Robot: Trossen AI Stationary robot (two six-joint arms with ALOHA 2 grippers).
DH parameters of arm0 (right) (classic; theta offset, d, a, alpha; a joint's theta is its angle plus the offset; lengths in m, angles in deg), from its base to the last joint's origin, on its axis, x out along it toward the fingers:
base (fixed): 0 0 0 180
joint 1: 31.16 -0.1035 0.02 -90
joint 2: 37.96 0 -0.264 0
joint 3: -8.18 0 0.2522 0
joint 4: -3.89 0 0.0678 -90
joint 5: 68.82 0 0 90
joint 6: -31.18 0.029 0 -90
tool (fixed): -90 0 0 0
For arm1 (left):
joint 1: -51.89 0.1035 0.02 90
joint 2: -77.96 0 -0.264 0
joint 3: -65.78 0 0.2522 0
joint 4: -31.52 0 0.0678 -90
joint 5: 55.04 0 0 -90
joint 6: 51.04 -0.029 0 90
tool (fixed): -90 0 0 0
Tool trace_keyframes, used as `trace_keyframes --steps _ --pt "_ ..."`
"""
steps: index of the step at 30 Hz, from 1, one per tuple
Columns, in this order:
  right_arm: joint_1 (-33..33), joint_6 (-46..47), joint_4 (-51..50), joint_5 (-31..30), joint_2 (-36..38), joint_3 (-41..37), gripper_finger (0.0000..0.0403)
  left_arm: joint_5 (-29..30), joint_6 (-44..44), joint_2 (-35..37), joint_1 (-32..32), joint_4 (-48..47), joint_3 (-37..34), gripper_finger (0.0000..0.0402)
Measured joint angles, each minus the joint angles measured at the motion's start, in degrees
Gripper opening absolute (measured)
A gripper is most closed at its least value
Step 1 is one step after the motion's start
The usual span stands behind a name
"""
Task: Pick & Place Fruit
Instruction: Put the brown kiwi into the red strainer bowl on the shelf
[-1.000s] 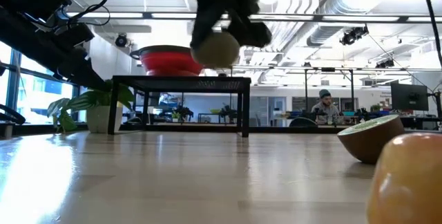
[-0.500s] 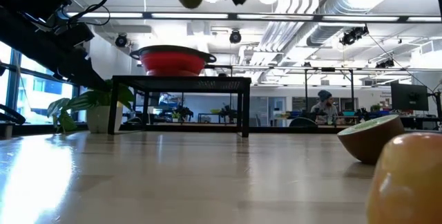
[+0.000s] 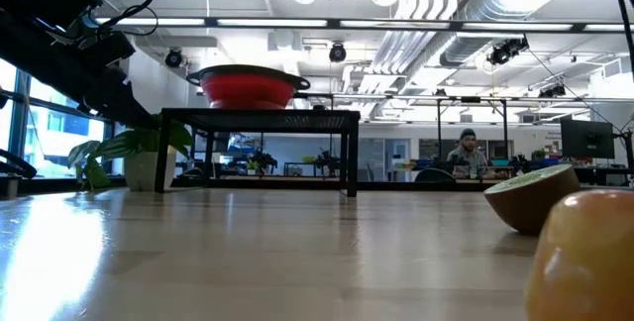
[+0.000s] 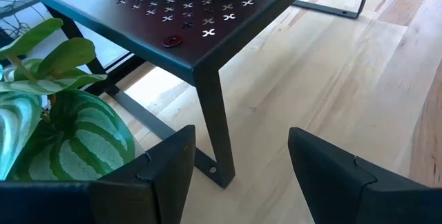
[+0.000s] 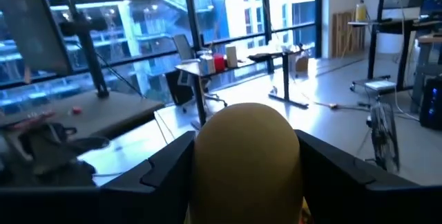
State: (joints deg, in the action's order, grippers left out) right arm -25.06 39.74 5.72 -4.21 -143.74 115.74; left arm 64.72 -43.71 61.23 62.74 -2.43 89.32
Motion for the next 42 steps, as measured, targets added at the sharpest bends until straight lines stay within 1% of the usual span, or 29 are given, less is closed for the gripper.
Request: trace_keyframes --steps 7,11,15,22,24,30,37,40,42 --pt "2.4 0.0 8.4 -1.0 -5.4 -0.1 0.0215 0.0 0.0 0.0 0.0 0.3 0.0 0.0228" --pt "3.8 0.0 9.8 -2.2 -7.1 -0.1 0.0215 0.0 0.0 0.0 0.0 0.3 0.0 0.0228" --pt "4.4 0.2 9.3 -2.1 -7.4 -0.1 0.0215 0.0 -0.2 0.0 0.0 0.3 0.0 0.0228" --pt "3.5 0.2 14.7 -1.8 -8.9 -0.1 0.0215 0.0 -0.2 0.0 0.0 0.8 0.0 0.0228" --pt "3.5 0.2 14.9 -2.0 -9.1 -0.1 0.0215 0.1 -0.2 0.0 0.0 0.9 0.0 0.0228" --pt "3.9 -0.9 15.1 -3.1 -9.1 -0.1 0.0215 3.1 -0.2 0.0 0.0 1.5 0.0 0.0228" --pt "7.4 -3.7 13.4 -2.6 -9.1 -0.1 0.0215 3.6 -0.2 0.0 0.0 7.0 0.0 0.0228" --pt "9.3 -3.4 12.2 -0.5 -9.1 -0.1 0.0215 3.6 -0.3 0.0 0.0 8.2 0.0 0.0228" --pt "10.6 -1.7 11.2 2.0 -9.1 -0.1 0.0215 3.7 -1.6 0.0 0.0 9.4 0.0 0.0228"
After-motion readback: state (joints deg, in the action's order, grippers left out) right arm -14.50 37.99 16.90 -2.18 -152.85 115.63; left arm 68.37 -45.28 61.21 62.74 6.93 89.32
